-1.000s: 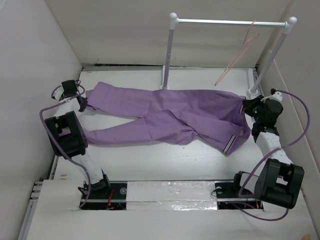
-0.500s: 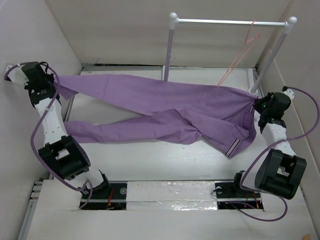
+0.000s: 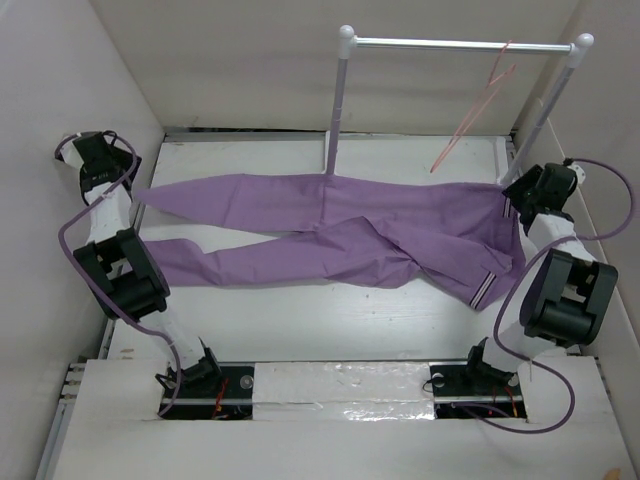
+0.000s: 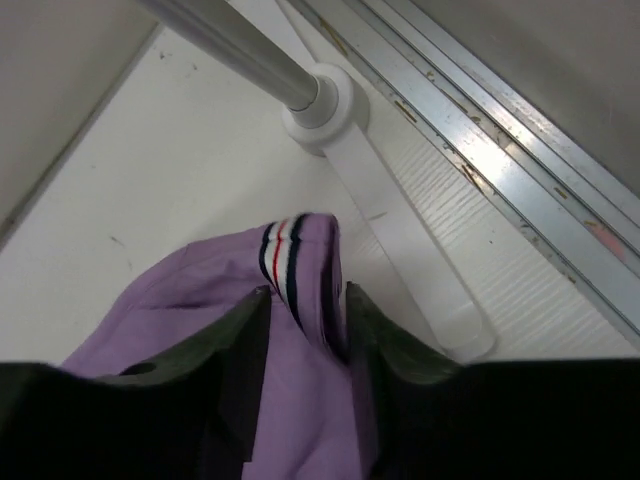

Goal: Place the trousers on the hanger
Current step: Flatten out the trousers at the center of the board.

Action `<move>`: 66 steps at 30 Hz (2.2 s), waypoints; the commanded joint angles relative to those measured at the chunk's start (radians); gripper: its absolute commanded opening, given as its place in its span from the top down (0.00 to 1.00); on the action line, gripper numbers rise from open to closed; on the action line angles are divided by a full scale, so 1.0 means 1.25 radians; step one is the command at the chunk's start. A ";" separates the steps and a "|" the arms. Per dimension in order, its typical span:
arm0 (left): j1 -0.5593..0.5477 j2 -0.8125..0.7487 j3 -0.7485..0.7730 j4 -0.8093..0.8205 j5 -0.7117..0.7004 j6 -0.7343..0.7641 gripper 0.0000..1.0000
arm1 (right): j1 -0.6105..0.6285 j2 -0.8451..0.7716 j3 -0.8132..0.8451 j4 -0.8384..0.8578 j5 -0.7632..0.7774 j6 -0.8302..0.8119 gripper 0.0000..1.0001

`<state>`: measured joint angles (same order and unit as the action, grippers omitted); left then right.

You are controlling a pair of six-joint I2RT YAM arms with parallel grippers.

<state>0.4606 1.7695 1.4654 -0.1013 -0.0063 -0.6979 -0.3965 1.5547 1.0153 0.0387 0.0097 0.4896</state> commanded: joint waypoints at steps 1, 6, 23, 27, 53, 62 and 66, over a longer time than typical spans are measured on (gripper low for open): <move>-0.026 0.012 0.056 0.028 0.036 0.040 0.48 | 0.051 -0.020 0.054 -0.003 0.019 -0.022 0.35; -0.054 -0.012 0.030 0.041 0.044 0.032 0.32 | 0.094 -0.162 -0.028 0.048 0.041 -0.030 0.13; -0.481 -0.178 -0.126 0.091 -0.055 0.061 1.00 | 0.641 -0.216 -0.150 0.060 -0.042 -0.371 0.39; -0.524 -0.290 -0.239 0.155 0.038 0.036 1.00 | 0.704 -0.067 -0.030 -0.039 -0.017 -0.446 0.29; -0.508 -0.619 -0.346 0.048 0.167 0.183 0.83 | 0.776 0.115 0.176 -0.209 0.063 -0.507 1.00; -0.508 -0.619 -0.340 0.039 0.139 0.177 0.82 | 0.942 -0.180 -0.094 -0.341 0.169 -0.417 1.00; -0.508 -0.620 -0.329 0.032 0.135 0.172 0.82 | 1.053 -0.292 -0.136 -0.401 0.114 -0.328 1.00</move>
<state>-0.1791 1.0012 1.0393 -0.0799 0.1719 -0.4866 0.8349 1.2518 0.8703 -0.3752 0.1654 -0.0303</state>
